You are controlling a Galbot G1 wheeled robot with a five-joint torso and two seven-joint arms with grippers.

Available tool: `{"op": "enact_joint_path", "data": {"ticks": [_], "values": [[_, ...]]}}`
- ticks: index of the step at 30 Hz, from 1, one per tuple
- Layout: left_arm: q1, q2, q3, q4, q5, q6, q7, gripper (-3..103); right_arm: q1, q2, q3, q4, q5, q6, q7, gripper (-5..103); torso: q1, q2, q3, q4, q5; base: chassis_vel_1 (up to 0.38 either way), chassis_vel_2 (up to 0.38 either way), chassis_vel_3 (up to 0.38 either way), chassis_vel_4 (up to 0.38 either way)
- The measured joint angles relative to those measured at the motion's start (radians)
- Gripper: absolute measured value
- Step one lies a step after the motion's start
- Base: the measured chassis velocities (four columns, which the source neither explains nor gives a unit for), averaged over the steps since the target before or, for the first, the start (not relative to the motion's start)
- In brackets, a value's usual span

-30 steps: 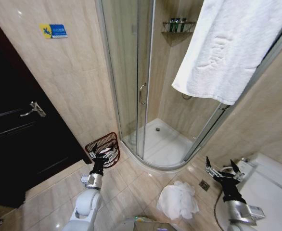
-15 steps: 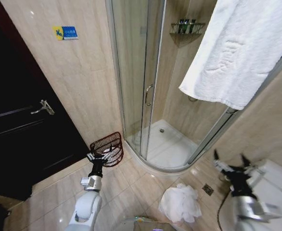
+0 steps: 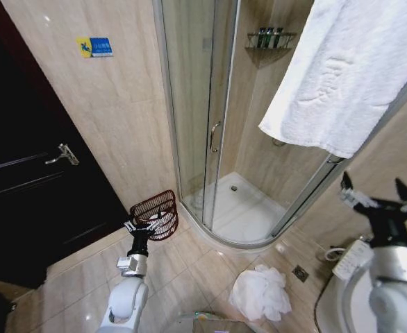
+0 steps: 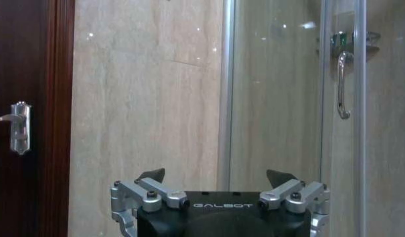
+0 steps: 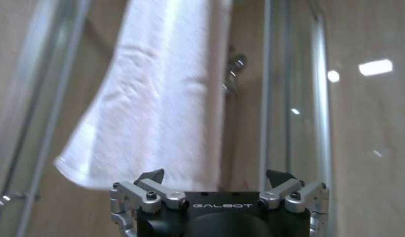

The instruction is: Discard the used towel into the hamper.

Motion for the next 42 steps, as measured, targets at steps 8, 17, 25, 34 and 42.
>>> {"op": "enact_joint_path", "data": {"ticks": [8,17,25,34,42], "values": [[0.0,-0.008,-0.002,0.02,0.033,0.0,0.0,100,0.096,-0.146,-0.032,-0.003,0.067,0.034,-0.001,100,-0.001,-0.001,-0.001,-0.0002,0.0,0.0,0.0,0.0,0.0],[-0.059,-0.029,0.039,0.072,0.092,0.006,0.0,100,0.389,-0.299,-0.084,-0.154,0.079,0.048,0.022,100,-0.001,-0.002,-0.001,-0.0003,-0.0001,0.0,0.0,0.0,0.0],[-0.104,-0.008,0.037,0.108,0.092,0.028,0.002,100,0.685,-0.5,-0.147,-0.364,0.219,-0.007,-0.011,100,-0.002,-0.003,-0.002,-0.0003,-0.0003,0.0,0.0,0.0,0.0],[-0.099,0.013,0.014,0.104,0.064,0.029,0.002,100,0.887,-0.602,-0.242,-0.442,0.338,-0.082,-0.038,100,-0.002,-0.003,-0.002,-0.0002,-0.0001,0.0,0.0,0.0,0.0],[-0.088,0.006,0.017,0.087,0.065,0.027,0.002,100,1.193,-0.633,-0.475,-0.546,0.337,-0.092,-0.034,100,-0.002,-0.004,-0.002,0.0,-0.0005,0.0,0.0,0.0,0.0]]}}
